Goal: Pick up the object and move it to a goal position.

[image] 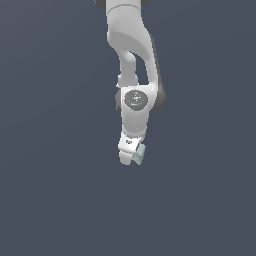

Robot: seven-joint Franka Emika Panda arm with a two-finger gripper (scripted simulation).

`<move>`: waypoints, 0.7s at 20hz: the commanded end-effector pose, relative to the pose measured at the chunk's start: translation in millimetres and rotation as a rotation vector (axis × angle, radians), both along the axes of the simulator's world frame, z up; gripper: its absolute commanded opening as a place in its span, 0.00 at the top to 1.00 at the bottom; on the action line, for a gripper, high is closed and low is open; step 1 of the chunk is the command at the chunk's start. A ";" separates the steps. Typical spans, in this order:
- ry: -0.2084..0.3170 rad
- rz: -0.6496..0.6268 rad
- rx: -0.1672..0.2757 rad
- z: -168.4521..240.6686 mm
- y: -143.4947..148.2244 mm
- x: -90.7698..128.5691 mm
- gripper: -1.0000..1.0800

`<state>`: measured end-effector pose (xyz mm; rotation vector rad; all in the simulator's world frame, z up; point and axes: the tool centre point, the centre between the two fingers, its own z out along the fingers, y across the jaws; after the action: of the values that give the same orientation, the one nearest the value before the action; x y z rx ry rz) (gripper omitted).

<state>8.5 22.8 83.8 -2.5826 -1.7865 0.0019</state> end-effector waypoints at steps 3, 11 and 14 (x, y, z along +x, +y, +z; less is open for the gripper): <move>-0.002 0.000 0.000 -2.1 -0.1 1.0 1.00; -0.002 0.000 0.000 -2.1 -0.1 1.0 1.00; -0.002 0.000 -0.001 -0.2 0.3 1.0 1.00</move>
<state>9.4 22.6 82.6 -2.5842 -1.7866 0.0004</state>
